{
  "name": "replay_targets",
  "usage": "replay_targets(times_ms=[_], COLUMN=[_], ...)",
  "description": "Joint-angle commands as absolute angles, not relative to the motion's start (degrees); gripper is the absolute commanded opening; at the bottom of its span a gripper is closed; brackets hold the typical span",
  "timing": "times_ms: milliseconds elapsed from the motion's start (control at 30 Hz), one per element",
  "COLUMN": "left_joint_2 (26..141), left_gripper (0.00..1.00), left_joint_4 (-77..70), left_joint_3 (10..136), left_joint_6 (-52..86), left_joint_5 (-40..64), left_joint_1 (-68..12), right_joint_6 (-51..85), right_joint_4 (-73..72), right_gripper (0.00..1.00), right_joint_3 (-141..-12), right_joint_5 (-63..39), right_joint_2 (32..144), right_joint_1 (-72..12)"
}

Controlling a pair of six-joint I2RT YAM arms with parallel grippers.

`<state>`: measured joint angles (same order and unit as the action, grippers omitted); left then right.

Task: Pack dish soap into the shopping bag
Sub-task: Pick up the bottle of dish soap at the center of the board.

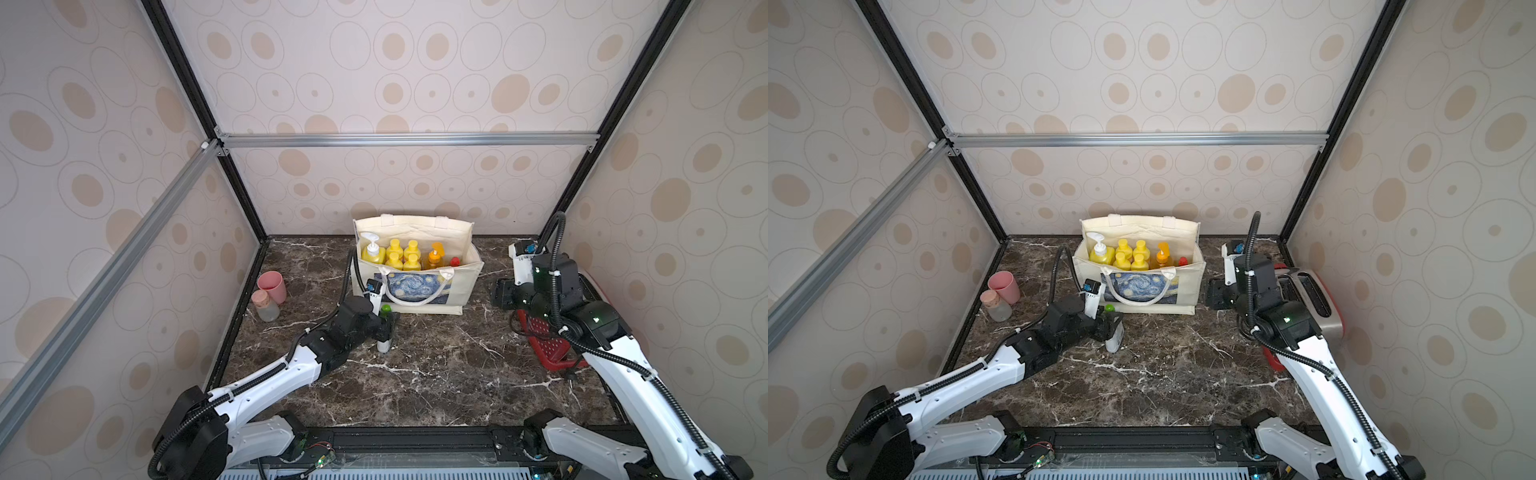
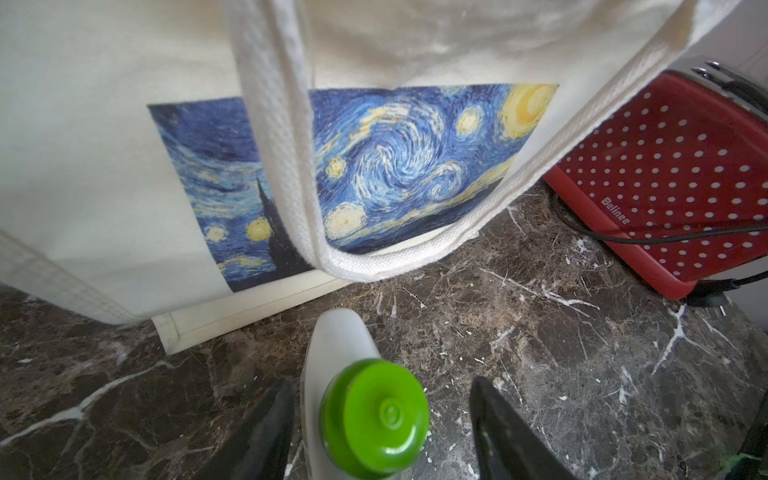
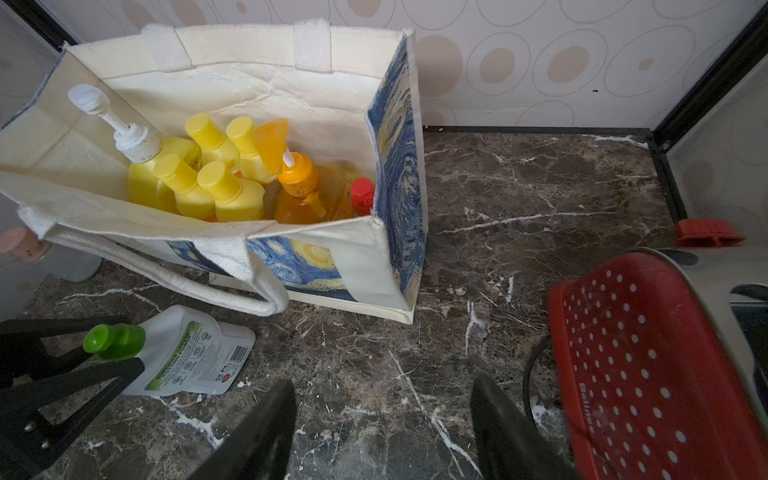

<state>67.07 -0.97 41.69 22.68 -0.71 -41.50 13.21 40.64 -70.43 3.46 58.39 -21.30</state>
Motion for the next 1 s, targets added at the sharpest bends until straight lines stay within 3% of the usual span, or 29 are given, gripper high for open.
replay_targets(times_ms=[0,267,467,700,800,967], left_joint_2=[68.32,68.47,67.53,63.74,62.48,60.36], left_gripper=[0.6,0.29,0.19,0.14,0.14,0.14], left_joint_4=[-0.32,-0.44,-0.18,2.51,4.89,6.22], left_joint_3=[45.06,45.19,45.22,47.72,50.72,56.46], left_joint_6=[21.02,20.27,19.64,18.7,18.28,18.26], left_joint_5=[-1.58,-1.69,-0.78,3.81,5.88,6.97], left_joint_1=[-41.18,-41.2,-41.21,-41.57,-41.92,-42.06], right_joint_6=[12.39,11.38,10.57,8.45,8.3,8.86], right_joint_4=[39.34,39.88,38.5,38.15,38.15,39.81], right_gripper=[0.69,0.69,0.7,0.7,0.64,0.38], right_joint_3=[-69.76,-70.66,-75.71,-84.66,-86.1,-83.44], right_joint_5=[0.35,-0.19,-0.76,2.84,3.03,0.51], right_joint_2=[59.26,62.42,65.71,74.55,77.8,79.79], right_joint_1=[-20.66,-19.83,-19.79,-18.94,-18.04,-17.93])
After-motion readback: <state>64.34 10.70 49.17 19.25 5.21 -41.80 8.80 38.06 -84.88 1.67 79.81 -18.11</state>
